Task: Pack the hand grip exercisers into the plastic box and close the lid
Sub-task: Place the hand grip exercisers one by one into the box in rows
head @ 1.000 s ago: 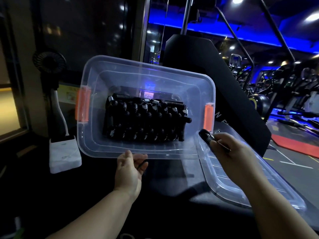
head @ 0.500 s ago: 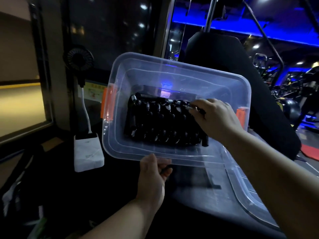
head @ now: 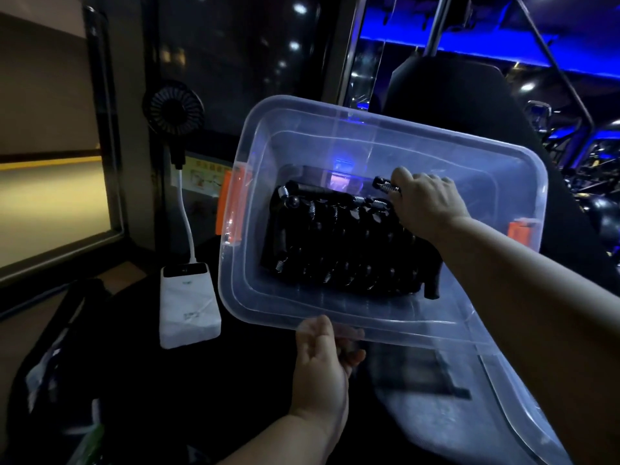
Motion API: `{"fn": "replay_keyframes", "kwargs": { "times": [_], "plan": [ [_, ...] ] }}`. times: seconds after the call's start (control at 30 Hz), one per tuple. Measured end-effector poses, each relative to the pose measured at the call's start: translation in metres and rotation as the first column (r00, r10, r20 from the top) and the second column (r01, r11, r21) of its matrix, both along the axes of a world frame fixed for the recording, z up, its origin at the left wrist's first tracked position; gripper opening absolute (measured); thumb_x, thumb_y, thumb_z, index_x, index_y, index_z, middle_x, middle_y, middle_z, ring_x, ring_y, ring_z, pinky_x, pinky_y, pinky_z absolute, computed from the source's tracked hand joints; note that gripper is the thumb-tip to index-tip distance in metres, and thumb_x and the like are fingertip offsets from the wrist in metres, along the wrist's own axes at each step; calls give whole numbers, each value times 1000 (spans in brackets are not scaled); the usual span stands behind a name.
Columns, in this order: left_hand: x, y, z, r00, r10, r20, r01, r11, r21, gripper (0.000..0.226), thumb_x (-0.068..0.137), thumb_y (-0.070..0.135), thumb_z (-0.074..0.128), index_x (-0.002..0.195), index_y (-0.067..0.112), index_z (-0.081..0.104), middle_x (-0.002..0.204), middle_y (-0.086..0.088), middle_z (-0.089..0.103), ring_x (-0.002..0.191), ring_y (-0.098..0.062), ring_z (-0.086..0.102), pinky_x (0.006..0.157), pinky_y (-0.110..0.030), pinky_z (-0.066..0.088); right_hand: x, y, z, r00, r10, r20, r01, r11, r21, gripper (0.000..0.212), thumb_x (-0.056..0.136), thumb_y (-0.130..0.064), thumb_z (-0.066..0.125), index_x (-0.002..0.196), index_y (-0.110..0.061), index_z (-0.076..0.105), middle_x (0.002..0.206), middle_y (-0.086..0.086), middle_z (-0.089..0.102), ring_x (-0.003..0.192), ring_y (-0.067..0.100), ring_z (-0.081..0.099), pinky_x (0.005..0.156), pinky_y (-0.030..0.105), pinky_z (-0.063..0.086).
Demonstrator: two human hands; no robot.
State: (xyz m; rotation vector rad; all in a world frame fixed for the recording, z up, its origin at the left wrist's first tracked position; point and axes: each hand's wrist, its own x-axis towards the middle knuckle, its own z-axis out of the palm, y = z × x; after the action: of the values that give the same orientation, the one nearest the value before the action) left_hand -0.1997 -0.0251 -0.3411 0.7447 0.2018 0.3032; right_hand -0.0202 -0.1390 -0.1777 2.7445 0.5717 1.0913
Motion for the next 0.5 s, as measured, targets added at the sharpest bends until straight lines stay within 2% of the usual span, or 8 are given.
{"fn": "replay_keyframes", "kwargs": {
  "times": [0.17, 0.37, 0.5],
  "plan": [
    [1, 1, -8, 1000, -28, 2, 27, 999, 38, 23, 100, 26, 37, 99, 6, 49, 72, -7, 67, 63, -10, 61, 56, -20, 49, 15, -1, -9, 1000, -21, -19, 21, 999, -25, 24, 95, -37, 45, 107, -18, 51, 96, 18, 64, 93, 40, 57, 79, 42, 37],
    [3, 2, -11, 999, -52, 1, 52, 998, 27, 19, 99, 26, 39, 97, 12, 51, 75, -9, 69, 63, -13, 63, 60, -27, 48, 29, 7, -9, 993, -60, -101, 71, 992, 101, 29, 94, -43, 46, 111, -24, 60, 112, 12, 65, 105, 36, 57, 89, 40, 37],
    [4, 3, -10, 998, -59, 18, 59, 998, 14, 21, 99, 26, 39, 98, 7, 49, 72, -8, 69, 60, -11, 64, 55, -24, 48, 37, 10, -12, 980, -122, -159, 147, 977, 157, 35, 96, -47, 40, 120, -28, 58, 120, 10, 63, 116, 31, 51, 97, 43, 30]
  ]
}}
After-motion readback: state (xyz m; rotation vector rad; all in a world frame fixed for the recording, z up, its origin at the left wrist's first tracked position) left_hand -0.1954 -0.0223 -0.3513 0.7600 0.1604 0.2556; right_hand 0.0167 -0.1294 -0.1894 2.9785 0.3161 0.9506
